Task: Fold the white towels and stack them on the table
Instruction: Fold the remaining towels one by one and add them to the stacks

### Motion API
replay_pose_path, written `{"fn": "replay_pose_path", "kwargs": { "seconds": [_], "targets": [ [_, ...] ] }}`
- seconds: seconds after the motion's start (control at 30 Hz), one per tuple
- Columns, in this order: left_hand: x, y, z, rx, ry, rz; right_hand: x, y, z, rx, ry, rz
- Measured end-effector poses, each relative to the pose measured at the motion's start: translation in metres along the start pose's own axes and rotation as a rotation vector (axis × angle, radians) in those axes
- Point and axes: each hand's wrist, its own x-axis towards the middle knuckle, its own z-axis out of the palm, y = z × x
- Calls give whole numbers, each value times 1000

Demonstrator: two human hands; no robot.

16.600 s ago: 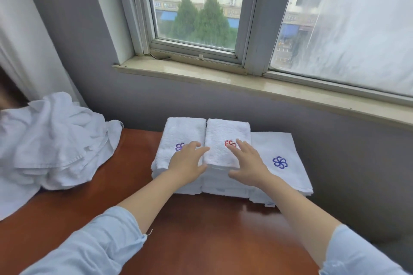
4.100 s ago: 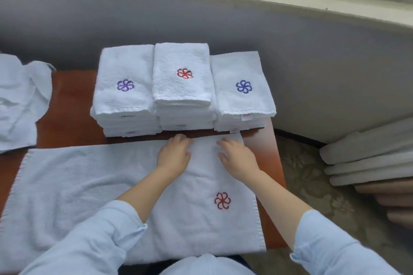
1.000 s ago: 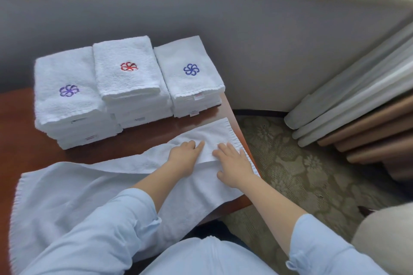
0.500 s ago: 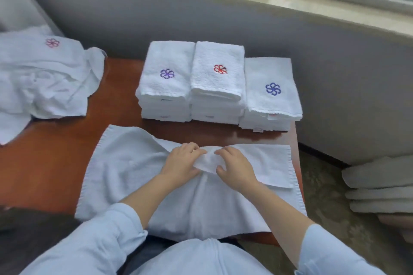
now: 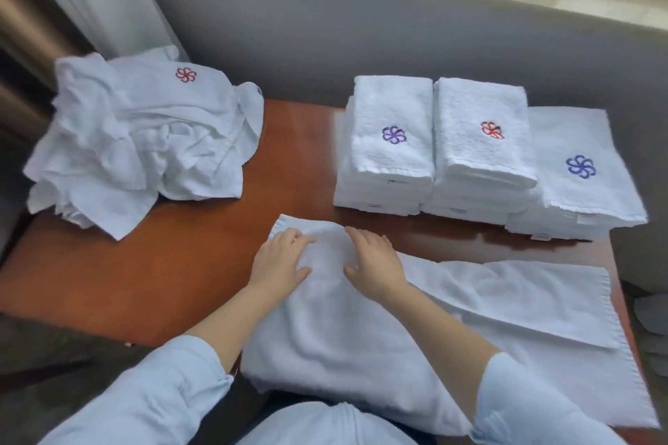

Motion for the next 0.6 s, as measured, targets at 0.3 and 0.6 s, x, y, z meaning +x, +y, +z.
{"fn": "replay_pose_path", "kwargs": {
  "seconds": [0.3,0.6],
  "targets": [
    [14,-65,3,16,-59,-51,52,-63,28,-27,47,161],
    [32,-75,-5,-148,-171,-161,52,-77,16,135,282,244]
  ]
}}
